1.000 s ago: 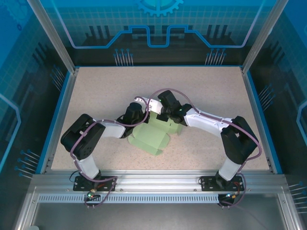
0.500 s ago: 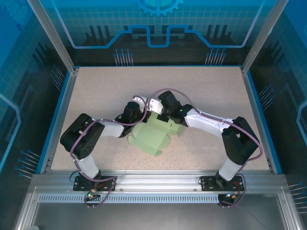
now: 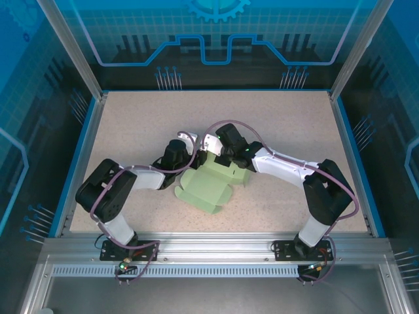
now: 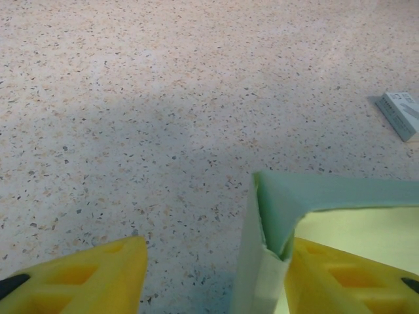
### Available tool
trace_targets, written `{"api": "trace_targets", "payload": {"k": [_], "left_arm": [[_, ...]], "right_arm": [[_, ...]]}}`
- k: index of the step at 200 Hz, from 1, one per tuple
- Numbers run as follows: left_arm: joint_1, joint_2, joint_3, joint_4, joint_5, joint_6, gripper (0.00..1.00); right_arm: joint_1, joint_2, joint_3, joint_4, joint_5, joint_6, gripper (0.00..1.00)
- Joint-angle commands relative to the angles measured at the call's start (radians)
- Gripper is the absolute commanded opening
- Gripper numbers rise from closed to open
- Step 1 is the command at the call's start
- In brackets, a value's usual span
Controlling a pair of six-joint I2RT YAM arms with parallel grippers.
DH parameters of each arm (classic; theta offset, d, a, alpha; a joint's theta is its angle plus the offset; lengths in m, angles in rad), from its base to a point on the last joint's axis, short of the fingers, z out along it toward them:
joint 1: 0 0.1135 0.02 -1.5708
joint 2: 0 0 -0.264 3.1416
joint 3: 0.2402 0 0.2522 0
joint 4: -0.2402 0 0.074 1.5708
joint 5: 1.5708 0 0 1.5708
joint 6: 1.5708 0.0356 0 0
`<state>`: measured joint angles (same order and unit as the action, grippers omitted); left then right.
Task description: Fold the paper box
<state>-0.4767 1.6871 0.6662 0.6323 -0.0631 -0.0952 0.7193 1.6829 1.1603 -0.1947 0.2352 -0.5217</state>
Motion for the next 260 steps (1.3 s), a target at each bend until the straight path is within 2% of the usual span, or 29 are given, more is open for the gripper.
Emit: {"api": "trace_targets", "payload": {"k": [1,107,260], "left_arm": [[0.011,-0.046,-0.016,-0.013,0.042,-0.018,0.59],[0.046,-0.009,-0.017,-0.036,0.173,-0.022,0.61],[0.045,0.089,-0.005,0.005,0.257,0.021,0.60]], "right_arm": [[-0.002,-0.008,0.031,-0.029,0.018,0.022,0.00],[-0.006,-0.009,0.058,-0.046,0.012,0.007,0.00],[-0.010,-0.026,0.045,-0.052,-0.003,-0.003,0.00]]}}
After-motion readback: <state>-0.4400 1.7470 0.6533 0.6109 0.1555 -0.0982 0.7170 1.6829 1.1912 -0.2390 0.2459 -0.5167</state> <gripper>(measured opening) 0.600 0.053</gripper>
